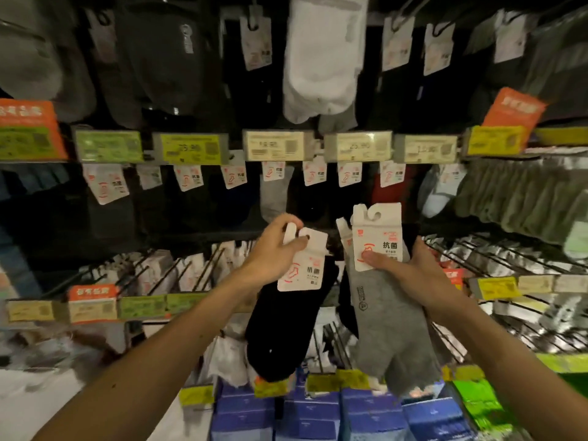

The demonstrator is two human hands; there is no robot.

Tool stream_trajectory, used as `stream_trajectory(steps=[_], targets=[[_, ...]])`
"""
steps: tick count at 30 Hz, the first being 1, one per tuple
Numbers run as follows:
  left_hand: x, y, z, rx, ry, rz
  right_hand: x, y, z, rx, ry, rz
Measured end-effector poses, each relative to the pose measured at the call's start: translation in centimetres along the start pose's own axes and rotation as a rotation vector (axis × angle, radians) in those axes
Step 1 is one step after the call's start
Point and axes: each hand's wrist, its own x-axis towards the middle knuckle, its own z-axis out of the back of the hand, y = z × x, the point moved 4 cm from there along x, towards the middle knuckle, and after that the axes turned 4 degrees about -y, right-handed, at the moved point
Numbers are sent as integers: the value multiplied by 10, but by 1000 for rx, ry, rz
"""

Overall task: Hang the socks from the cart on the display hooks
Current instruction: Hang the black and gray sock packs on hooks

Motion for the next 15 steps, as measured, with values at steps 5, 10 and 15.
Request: stream_trajectory(steps=[5, 10, 15], targets=[[14, -32, -29, -137, -38, -18, 15, 4, 49, 46, 30, 13], [19, -65, -39, -118, -38, -146, 24, 0, 75, 38, 19, 9], [15, -87, -41, -73, -127, -295, 29, 3, 87, 46, 32, 6]])
